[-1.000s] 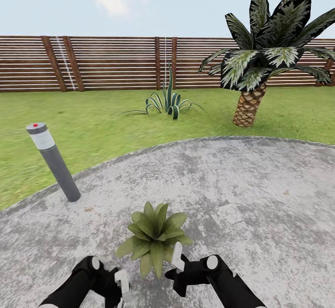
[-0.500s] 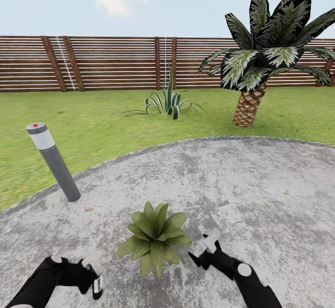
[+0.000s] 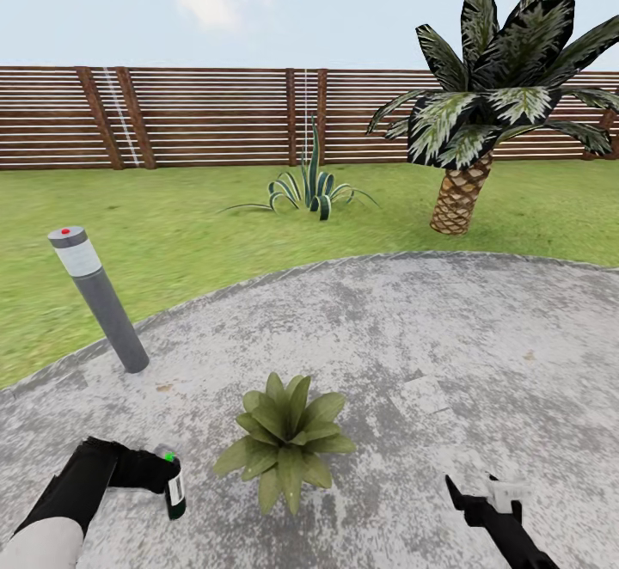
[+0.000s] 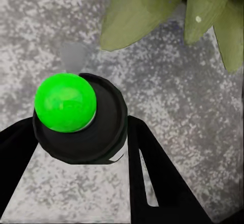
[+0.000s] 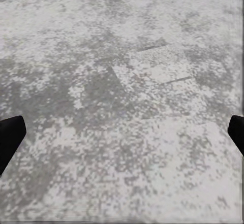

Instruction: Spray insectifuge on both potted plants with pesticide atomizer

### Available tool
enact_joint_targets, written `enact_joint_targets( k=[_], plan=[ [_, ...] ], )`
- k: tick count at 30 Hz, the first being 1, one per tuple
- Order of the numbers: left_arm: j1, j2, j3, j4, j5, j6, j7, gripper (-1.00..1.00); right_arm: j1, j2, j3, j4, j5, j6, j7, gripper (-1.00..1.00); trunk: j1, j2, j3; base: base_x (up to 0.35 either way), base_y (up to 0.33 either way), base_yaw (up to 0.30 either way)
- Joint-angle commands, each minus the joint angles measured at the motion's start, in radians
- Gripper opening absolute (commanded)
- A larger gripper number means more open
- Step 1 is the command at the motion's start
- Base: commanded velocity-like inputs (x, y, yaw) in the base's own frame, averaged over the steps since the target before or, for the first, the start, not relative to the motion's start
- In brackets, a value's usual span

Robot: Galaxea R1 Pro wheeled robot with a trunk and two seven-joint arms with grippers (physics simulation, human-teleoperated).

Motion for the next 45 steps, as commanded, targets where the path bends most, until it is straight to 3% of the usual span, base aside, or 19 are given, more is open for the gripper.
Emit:
enact_joint_targets(
  k=[1,3,4,5,6,8,9,11,13,14,16,17,18,21,24,33,39,45],
  plan=[
    [-0.013,-0.001,-0.009,-0.001,-0.006,0.04,-0.008,-1.0,0.0,0.0,-0.009,0.002,0.008,-0.006,0.006,1.0,0.0,0.0,-0.001,0.0,0.0,0.0],
    [-0.032,0.001,-0.064,-0.001,-0.008,0.113,-0.012,-1.0,0.018,0.0,-0.01,0.017,0.008,-0.006,0.005,1.0,0.0,0.0,-0.001,0.0,0.0,0.0],
    [-0.041,0.006,-0.112,-0.001,-0.007,0.173,-0.014,-1.0,0.029,0.0,-0.01,0.026,0.007,-0.006,0.005,1.0,0.0,0.0,-0.001,0.0,0.0,0.0],
    [-0.048,0.012,-0.195,-0.001,-0.007,0.254,-0.033,-1.0,0.043,0.002,-0.01,0.035,0.007,-0.006,0.004,1.0,0.0,0.0,-0.001,0.0,0.0,0.0],
    [-0.05,0.014,-0.24,-0.001,-0.011,0.28,-0.062,-1.0,0.053,0.002,-0.01,0.038,0.007,-0.006,0.004,1.0,0.0,0.0,-0.001,0.0,0.0,0.0],
    [-0.064,0.015,-0.295,-0.001,-0.031,0.309,-0.122,-1.0,0.072,0.002,-0.01,0.039,0.007,-0.007,0.004,1.0,0.0,0.0,-0.001,0.0,0.0,0.0],
    [-0.087,0.017,-0.313,0.001,-0.062,0.341,-0.162,-1.0,0.086,0.004,-0.01,0.04,0.007,-0.008,0.0,1.0,0.0,0.0,-0.001,0.0,0.0,0.0],
    [-0.129,0.017,-0.328,0.01,-0.169,0.392,-0.256,-1.0,0.102,0.01,-0.008,0.056,0.007,-0.008,-0.076,1.0,0.0,0.0,-0.001,0.0,0.0,0.0],
    [-0.154,0.016,-0.331,0.012,-0.29,0.402,-0.371,-1.0,0.105,0.015,-0.004,0.095,0.007,-0.007,-0.184,1.0,0.0,0.0,-0.001,0.0,0.0,0.0],
    [-0.162,0.015,-0.331,0.013,-0.334,0.403,-0.41,-1.0,0.106,0.015,-0.004,0.11,0.007,-0.007,-0.202,1.0,0.0,0.0,-0.001,0.0,0.0,0.0],
    [-0.206,0.016,-0.332,0.016,-0.531,0.402,-0.573,-1.0,0.106,0.016,-0.002,0.156,0.008,-0.009,-0.228,1.0,0.0,0.0,-0.001,0.0,0.0,0.0],
    [-0.216,0.016,-0.332,0.017,-0.578,0.402,-0.59,-1.0,0.106,0.016,-0.002,0.165,0.008,-0.009,-0.23,1.0,0.0,0.0,-0.001,0.0,0.0,0.0],
    [-0.231,0.016,-0.331,0.019,-0.646,0.402,-0.59,-1.0,0.106,0.016,-0.002,0.176,0.008,-0.01,-0.231,1.0,0.0,0.0,-0.001,0.0,0.0,0.0],
    [-0.28,0.014,-0.326,0.037,-0.786,0.403,-0.59,-1.0,0.106,0.016,-0.002,0.191,0.009,-0.011,-0.234,1.0,0.0,0.0,-0.001,0.0,0.0,0.0],
    [-0.293,0.009,-0.322,0.058,-0.822,0.403,-0.59,-1.0,0.106,0.016,-0.002,0.194,0.009,-0.011,-0.234,1.0,0.0,0.0,-0.001,0.0,0.0,0.0],
    [-0.289,-0.002,-0.324,0.063,-0.827,0.407,-0.59,-1.0,0.106,0.016,-0.004,0.195,0.007,-0.011,-0.234,1.0,0.0,0.0,-0.001,0.105,0.0,0.0],
    [-0.284,-0.034,-0.327,0.065,-0.834,0.403,-0.59,-1.0,0.106,0.016,-0.005,0.194,0.007,-0.011,-0.237,1.0,0.0,0.0,-0.001,0.072,0.0,0.0],
    [-0.208,-0.036,-0.33,0.072,-0.838,0.393,-0.59,-1.0,0.106,0.016,-0.005,0.194,0.006,-0.012,-0.237,1.0,0.0,0.0,-0.001,0.001,0.0,0.0]
  ],
)
